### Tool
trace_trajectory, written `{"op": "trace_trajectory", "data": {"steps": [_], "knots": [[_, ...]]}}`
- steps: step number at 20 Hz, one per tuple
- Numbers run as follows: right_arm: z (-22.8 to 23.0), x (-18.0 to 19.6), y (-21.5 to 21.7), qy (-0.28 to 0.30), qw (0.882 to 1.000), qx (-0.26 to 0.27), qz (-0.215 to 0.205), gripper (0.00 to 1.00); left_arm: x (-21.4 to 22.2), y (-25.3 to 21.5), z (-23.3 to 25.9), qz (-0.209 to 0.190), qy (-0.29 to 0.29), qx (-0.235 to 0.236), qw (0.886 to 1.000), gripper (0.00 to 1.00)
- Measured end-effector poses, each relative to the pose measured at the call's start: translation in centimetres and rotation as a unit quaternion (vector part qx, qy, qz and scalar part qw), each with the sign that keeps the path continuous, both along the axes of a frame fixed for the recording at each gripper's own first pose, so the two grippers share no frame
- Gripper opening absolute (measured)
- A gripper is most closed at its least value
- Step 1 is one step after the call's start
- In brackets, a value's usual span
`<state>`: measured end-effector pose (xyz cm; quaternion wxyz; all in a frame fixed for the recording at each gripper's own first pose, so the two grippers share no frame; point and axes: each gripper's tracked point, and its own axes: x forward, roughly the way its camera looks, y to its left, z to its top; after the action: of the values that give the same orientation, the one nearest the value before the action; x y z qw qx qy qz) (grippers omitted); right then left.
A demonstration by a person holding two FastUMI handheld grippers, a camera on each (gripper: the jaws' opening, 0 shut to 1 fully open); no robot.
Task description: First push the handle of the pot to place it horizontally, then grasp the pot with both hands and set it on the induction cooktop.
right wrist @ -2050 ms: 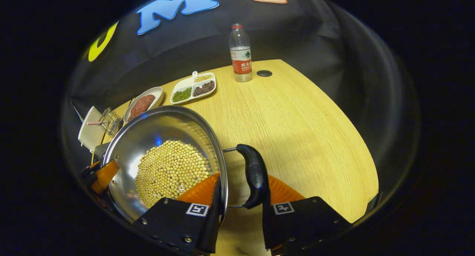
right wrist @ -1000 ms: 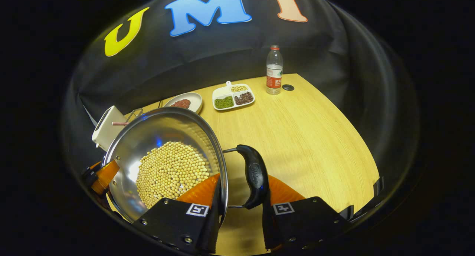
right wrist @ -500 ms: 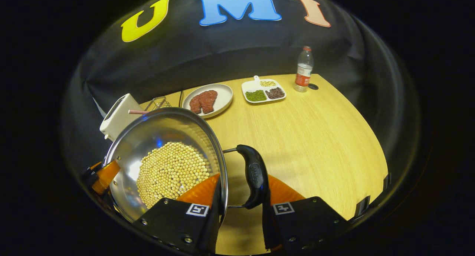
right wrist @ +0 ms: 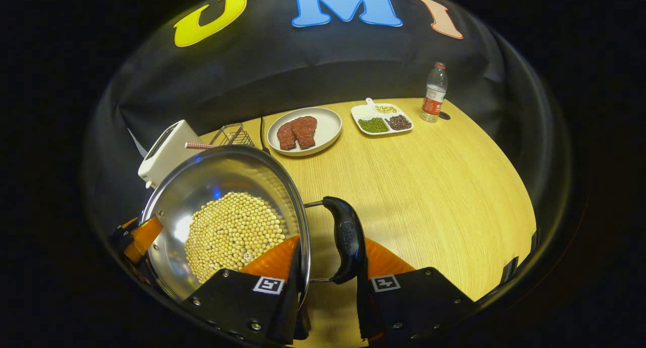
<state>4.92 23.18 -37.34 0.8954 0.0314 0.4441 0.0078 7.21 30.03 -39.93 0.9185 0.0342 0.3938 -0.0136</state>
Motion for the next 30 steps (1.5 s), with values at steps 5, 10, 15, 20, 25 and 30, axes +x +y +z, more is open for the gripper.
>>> {"op": "trace_trajectory", "data": {"steps": [5,10,15,20,25,30], "knots": [[-0.5,-0.1,1.8,-0.002,1.0,-0.007,-0.001,0.48,0.2,1.9,-1.0,0.001,0.006,-0.004,1.0,0.64],[-1.7,-0.2,3.1,0.007,1.0,-0.005,-0.004,0.48,0.2,3.5,-2.1,0.005,0.012,-0.008,1.0,0.6],[-2.1,-0.1,3.9,0.003,1.0,-0.009,-0.003,0.48,0.5,4.1,-2.6,0.0,0.012,-0.011,1.0,0.6],[-2.4,-0.1,3.9,0.002,1.0,-0.01,-0.009,0.48,0.8,4.1,-3.2,-0.008,0.013,-0.015,1.0,0.64],[-2.7,-0.3,4.2,0.008,1.0,-0.011,-0.007,0.49,0.6,4.0,-2.9,-0.004,0.014,-0.022,1.0,0.6],[-3.3,-0.5,4.4,0.016,1.0,0.015,0.007,0.53,0.5,3.8,-2.5,0.001,0.006,-0.025,1.0,0.66]]}}
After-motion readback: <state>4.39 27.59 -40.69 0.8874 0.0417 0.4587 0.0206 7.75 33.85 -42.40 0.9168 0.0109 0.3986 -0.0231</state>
